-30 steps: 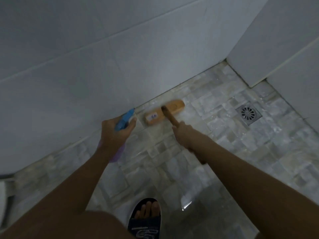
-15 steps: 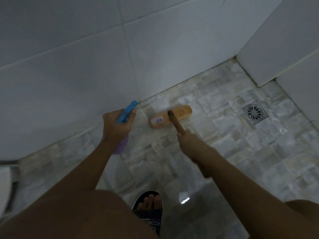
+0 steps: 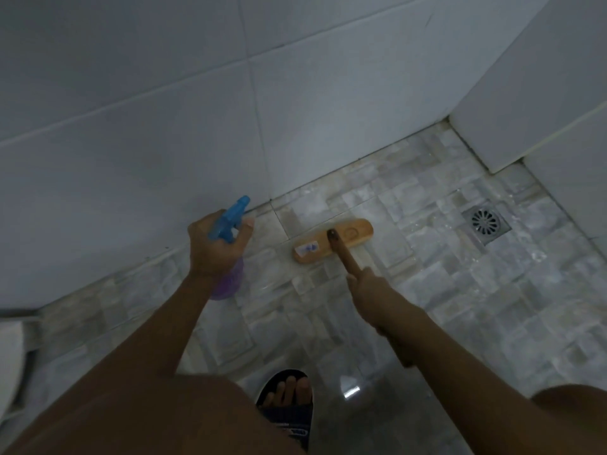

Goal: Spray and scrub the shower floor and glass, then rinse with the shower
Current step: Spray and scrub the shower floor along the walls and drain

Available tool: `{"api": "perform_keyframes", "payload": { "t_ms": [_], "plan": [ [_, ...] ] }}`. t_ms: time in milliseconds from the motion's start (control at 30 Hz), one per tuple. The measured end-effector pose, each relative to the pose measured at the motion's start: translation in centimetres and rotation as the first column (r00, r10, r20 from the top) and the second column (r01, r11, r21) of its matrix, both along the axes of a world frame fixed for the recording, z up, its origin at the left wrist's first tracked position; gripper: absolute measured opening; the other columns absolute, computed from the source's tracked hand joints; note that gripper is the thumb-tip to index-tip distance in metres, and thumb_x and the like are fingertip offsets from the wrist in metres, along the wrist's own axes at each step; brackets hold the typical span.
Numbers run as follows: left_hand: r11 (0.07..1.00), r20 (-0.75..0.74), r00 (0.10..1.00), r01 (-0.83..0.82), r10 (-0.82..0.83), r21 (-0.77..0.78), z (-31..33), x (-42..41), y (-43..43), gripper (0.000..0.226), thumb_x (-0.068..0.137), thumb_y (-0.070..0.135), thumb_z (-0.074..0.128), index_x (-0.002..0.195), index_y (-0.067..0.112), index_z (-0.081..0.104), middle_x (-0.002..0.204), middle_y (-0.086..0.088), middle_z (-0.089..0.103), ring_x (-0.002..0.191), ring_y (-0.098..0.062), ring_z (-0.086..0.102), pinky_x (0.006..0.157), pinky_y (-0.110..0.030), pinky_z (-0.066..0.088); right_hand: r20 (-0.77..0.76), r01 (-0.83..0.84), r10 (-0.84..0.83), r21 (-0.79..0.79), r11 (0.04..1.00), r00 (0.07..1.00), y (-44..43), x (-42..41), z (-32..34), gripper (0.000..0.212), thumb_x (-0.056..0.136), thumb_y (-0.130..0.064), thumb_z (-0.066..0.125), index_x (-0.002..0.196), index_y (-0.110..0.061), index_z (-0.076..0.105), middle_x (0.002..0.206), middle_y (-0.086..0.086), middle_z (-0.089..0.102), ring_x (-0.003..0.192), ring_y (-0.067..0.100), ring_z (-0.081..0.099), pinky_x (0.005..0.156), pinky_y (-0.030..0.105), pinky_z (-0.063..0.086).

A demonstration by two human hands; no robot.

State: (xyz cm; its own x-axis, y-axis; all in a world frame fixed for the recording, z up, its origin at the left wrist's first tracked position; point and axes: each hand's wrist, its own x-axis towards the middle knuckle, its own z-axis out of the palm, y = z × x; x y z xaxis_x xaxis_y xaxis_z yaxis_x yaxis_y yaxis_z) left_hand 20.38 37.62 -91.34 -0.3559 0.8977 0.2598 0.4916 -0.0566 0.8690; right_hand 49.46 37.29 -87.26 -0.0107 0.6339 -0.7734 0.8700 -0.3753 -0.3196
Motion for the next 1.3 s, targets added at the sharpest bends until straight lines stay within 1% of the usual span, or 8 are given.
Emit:
{"api": "perform_keyframes", "payload": {
  "t_ms": [100,233,333,467,667,1000,1133,1300],
  "plan": [
    [1.000,-0.053,0.998,-0.023,0.022,-0.006,-0.4,0.1,0.0,0.032,0.090,0.035,0.071,0.073,0.008,0.065,0.057,-0.004,0.054,0.047,-0.020,0.050,0.049,-0.031,0.045,-0.005,-0.051,0.052,0.068,0.996,0.999,4.7,-3.6,-0.1,0.045,0.109,-0.036,0.031,0.134,-0.003,0.047,0.128,0.017,0.057,0.099,0.032,0.060,0.074,0.039,0.048],
    [0.998,-0.129,0.991,-0.039,0.032,-0.053,-0.3,1.0,0.2,0.031,0.091,0.035,0.072,0.073,0.012,0.062,0.060,-0.004,0.055,0.051,-0.024,0.053,0.052,-0.032,0.045,-0.016,-0.011,0.013,0.120,0.993,1.000,8.5,-7.0,-0.4,0.045,0.108,-0.040,0.033,0.131,-0.004,0.047,0.117,0.017,0.061,0.066,0.023,0.055,0.050,0.033,0.044],
    [0.979,-0.245,0.966,-0.125,0.083,-0.162,-0.4,2.8,1.4,0.033,0.087,0.040,0.072,0.078,0.009,0.068,0.068,-0.010,0.062,0.064,-0.029,0.061,0.059,-0.034,0.048,-0.009,-0.048,0.049,0.094,0.994,0.999,6.0,-5.2,-0.2,0.045,0.108,-0.040,0.033,0.130,-0.004,0.048,0.118,0.017,0.060,0.086,0.031,0.060,0.069,0.040,0.050],
    [0.963,-0.049,0.994,0.082,-0.098,-0.256,-0.3,6.2,2.5,0.031,0.085,0.039,0.072,0.091,0.009,0.074,0.080,-0.010,0.072,0.073,-0.026,0.069,0.069,-0.043,0.057,-0.027,0.091,-0.090,0.017,0.996,0.996,0.1,0.5,0.3,0.050,0.107,-0.045,0.032,0.133,-0.005,0.046,0.123,0.017,0.057,0.091,0.027,0.055,0.072,0.038,0.049],
    [0.923,-0.031,0.968,0.228,-0.249,-0.311,1.5,12.2,4.5,0.047,0.082,0.044,0.080,0.054,0.021,0.049,0.048,0.007,0.046,0.047,-0.006,0.042,0.050,-0.026,0.040,0.056,0.294,-0.291,-0.053,0.954,0.955,-6.4,9.4,1.2,0.046,0.106,-0.048,0.034,0.128,-0.010,0.049,0.113,0.011,0.059,0.089,0.025,0.063,0.065,0.035,0.054],
    [0.866,-0.103,0.938,0.260,-0.332,-0.426,0.4,17.0,5.7,0.056,0.078,0.063,0.074,0.050,0.022,0.048,0.048,0.005,0.050,0.047,-0.012,0.050,0.050,-0.025,0.041,0.068,0.357,-0.354,-0.031,0.934,0.933,-3.1,11.1,2.0,0.045,0.106,-0.045,0.032,0.126,-0.008,0.047,0.109,0.014,0.058,0.070,0.027,0.062,0.048,0.036,0.052],
    [0.849,-0.026,0.920,0.351,-0.392,-0.395,-0.1,17.1,6.3,0.068,0.073,0.078,0.065,0.070,0.011,0.073,0.057,-0.004,0.063,0.052,-0.019,0.061,0.053,-0.037,0.051,0.050,0.363,-0.362,-0.028,0.931,0.931,-3.9,11.7,1.7,0.045,0.106,-0.046,0.031,0.128,-0.009,0.046,0.110,0.014,0.057,0.072,0.026,0.063,0.052,0.037,0.055],
    [0.895,-0.095,0.947,0.254,-0.308,-0.365,0.4,17.7,6.2,0.057,0.078,0.054,0.077,0.053,0.008,0.056,0.049,-0.007,0.054,0.045,-0.011,0.046,0.047,-0.036,0.048,0.060,0.349,-0.347,-0.039,0.936,0.936,-6.1,12.9,1.6,0.043,0.106,-0.049,0.031,0.128,-0.015,0.046,0.105,0.008,0.058,0.073,0.019,0.059,0.057,0.033,0.053]
  ]
}}
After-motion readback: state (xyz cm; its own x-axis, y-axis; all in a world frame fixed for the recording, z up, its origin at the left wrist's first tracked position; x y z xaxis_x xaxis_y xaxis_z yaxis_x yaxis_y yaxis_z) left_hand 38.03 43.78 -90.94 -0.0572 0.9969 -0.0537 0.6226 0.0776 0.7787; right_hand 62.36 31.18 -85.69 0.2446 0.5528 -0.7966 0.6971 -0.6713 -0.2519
